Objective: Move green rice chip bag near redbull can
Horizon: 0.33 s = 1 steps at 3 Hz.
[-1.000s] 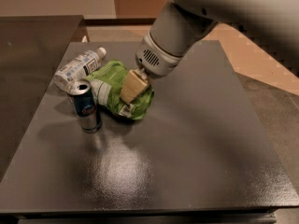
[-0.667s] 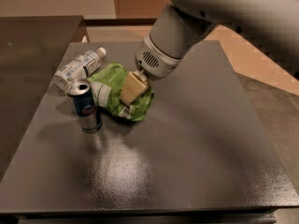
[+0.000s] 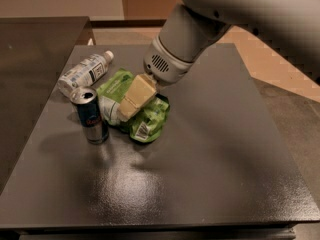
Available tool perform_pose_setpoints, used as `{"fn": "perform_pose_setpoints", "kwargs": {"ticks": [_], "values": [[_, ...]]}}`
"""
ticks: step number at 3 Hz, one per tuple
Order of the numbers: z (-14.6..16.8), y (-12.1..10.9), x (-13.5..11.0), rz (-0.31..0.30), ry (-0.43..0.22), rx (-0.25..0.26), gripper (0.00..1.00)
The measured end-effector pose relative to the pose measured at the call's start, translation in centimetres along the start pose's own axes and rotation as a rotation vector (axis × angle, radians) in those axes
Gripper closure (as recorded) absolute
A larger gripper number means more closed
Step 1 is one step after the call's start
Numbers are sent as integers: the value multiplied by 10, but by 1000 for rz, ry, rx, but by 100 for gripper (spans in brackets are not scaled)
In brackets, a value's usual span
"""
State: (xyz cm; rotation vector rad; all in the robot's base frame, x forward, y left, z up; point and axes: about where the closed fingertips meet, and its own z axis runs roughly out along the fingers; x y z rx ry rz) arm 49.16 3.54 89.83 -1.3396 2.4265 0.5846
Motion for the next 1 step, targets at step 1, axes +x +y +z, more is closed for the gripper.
{"fn": "perform_pose_setpoints", "kwargs": {"ticks": [1], "values": [[0,0,0,0,0,0,0]]}}
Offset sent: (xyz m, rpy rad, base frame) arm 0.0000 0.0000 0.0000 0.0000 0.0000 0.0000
